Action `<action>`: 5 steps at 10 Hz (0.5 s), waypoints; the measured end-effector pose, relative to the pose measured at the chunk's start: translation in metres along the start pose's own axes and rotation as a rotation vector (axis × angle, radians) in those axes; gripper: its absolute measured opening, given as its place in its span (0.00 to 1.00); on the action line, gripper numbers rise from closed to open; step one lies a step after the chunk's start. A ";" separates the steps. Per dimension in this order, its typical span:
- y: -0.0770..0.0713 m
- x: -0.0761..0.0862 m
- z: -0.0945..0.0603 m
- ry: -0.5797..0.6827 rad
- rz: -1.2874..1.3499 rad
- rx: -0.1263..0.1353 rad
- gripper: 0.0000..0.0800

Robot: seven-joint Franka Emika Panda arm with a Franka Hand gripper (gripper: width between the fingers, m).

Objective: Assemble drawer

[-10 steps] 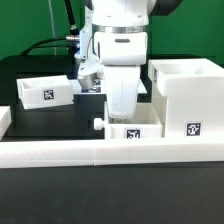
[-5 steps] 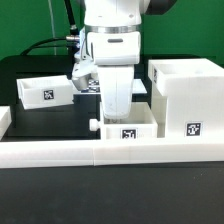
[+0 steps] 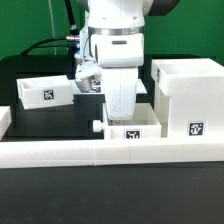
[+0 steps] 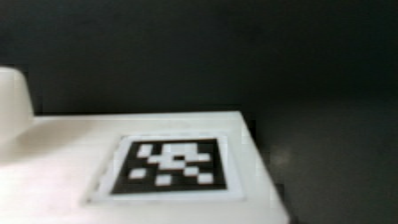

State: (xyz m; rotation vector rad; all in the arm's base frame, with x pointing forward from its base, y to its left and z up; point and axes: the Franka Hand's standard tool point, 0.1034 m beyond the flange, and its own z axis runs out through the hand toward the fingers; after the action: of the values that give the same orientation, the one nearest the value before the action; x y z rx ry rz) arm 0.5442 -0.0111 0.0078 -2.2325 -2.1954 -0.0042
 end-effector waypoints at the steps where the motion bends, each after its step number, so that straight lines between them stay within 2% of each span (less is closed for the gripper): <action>1: 0.000 0.000 0.000 0.000 0.000 0.000 0.05; 3: 0.000 0.002 0.000 0.001 -0.002 -0.002 0.05; 4: 0.003 0.002 -0.001 0.000 0.006 -0.020 0.05; 5: 0.004 0.003 -0.002 0.000 0.008 -0.019 0.05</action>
Offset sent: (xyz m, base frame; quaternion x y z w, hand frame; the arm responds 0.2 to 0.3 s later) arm 0.0087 0.0182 0.0069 -0.0772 -0.0036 -0.0146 0.9969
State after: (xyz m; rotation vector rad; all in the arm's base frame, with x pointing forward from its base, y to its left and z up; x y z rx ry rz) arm 0.5486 -0.0085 0.0096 -2.2516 -2.1953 -0.0260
